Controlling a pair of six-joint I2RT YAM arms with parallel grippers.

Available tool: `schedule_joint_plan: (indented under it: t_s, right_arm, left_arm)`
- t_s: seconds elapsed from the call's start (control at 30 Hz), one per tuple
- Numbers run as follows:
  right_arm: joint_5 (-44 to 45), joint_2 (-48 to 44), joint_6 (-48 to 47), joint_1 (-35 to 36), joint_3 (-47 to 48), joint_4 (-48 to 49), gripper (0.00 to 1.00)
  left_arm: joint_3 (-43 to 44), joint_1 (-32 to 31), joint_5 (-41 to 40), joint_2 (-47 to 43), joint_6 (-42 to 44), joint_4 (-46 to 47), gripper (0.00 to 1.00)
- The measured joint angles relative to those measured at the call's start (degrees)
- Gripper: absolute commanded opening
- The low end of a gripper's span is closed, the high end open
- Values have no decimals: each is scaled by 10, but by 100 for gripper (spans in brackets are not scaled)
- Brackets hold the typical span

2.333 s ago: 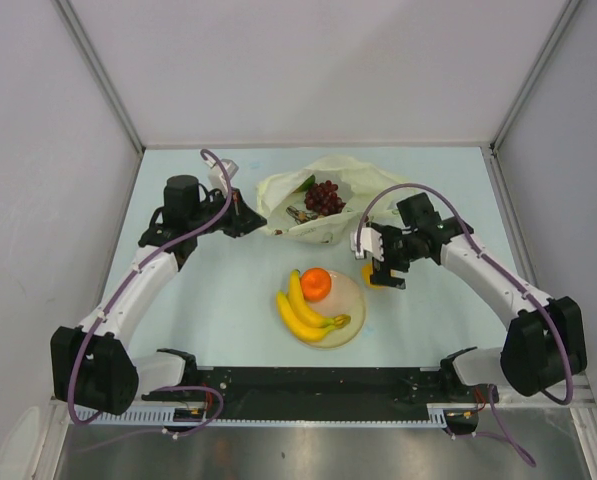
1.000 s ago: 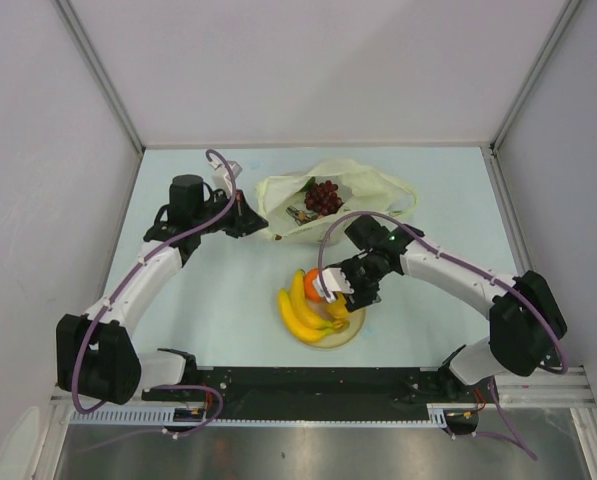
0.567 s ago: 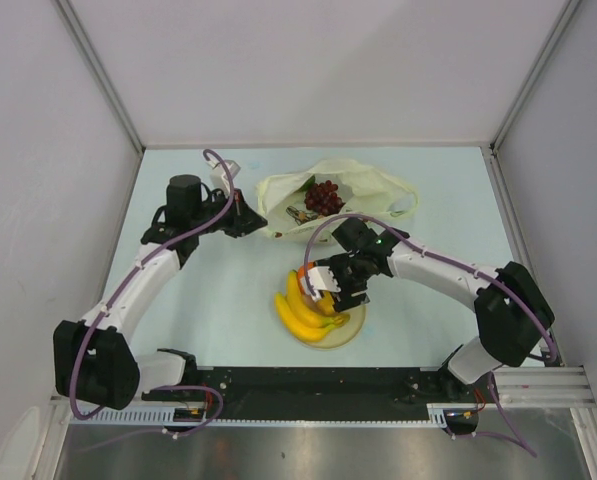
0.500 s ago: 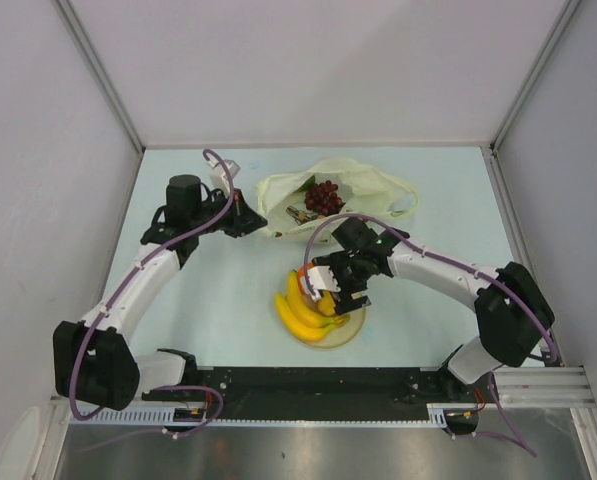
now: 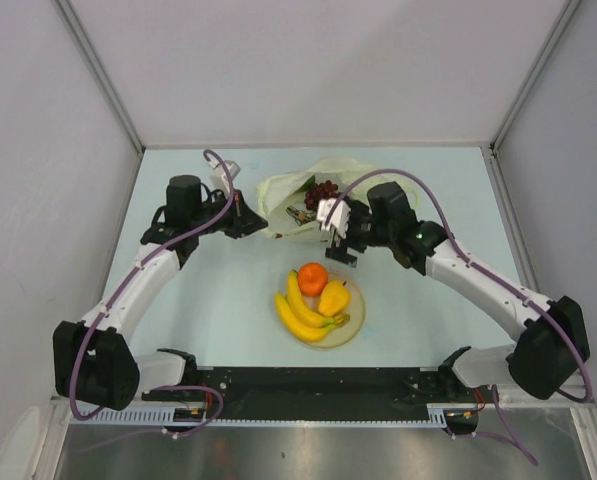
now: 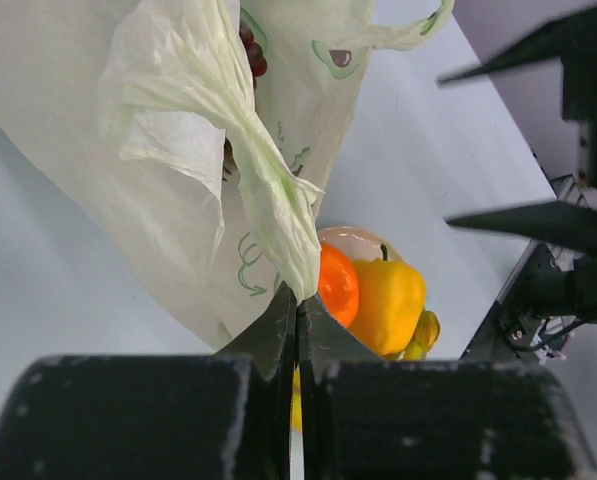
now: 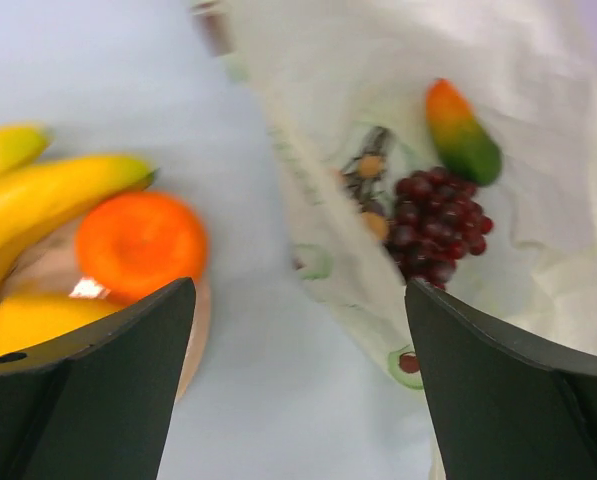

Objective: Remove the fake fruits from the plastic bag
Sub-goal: Adjust the plastic bag at the center of the board.

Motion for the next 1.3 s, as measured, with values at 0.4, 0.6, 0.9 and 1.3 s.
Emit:
schedule_joint_plan:
  t_s: [0.4,0.6,0.9,1.3]
  right_arm:
    - [48,277,179,-83,88,261,62]
    - [97,334,231,-185,120,256,54]
    - [166,230,268,-334,37,154,53]
    - [214,-71,215,-416,-110,20,88]
  left_arm:
    - [100,-1,44,50,97,-105,0]
    - [179,-21,40,125,136,-131,0]
    - [311,-136,33,261,166,-146,0]
    - [345,-171,46,252,167,-120,0]
